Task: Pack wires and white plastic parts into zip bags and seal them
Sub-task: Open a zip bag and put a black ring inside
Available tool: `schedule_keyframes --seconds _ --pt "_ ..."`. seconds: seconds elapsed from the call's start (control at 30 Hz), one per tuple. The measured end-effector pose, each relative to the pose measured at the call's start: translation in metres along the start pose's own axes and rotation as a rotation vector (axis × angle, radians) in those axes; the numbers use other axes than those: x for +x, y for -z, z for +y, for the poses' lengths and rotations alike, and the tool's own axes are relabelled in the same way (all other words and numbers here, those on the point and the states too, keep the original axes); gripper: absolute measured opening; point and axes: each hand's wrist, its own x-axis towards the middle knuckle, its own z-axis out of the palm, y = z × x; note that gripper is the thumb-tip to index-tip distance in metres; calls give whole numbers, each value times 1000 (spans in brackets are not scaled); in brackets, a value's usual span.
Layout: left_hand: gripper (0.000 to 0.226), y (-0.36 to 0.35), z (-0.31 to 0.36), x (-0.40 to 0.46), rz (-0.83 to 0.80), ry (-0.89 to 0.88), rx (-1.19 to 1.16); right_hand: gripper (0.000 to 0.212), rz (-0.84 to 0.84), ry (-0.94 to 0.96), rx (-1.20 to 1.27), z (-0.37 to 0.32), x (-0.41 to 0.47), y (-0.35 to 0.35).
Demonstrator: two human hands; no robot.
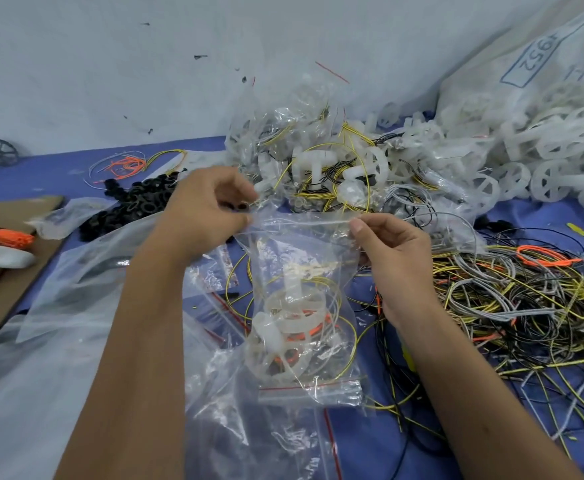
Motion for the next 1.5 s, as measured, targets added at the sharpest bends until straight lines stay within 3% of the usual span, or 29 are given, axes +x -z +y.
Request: schedule_keyframes --seconds 0.1,0.23,0.63,1.5 --pt "13 -20 25 2 24 -110 -9 2 -28 67 -51 0 -1 -1" --pt "10 -50 46 3 -179 -260 133 5 -92 156 -89 -2 -2 -1" --pt "4 -60 46 2 -267 -211 157 5 -111 208 -207 0 -4 0" --pt "8 -56 39 2 -269 -242 157 4 -133 145 -131 0 -6 -3"
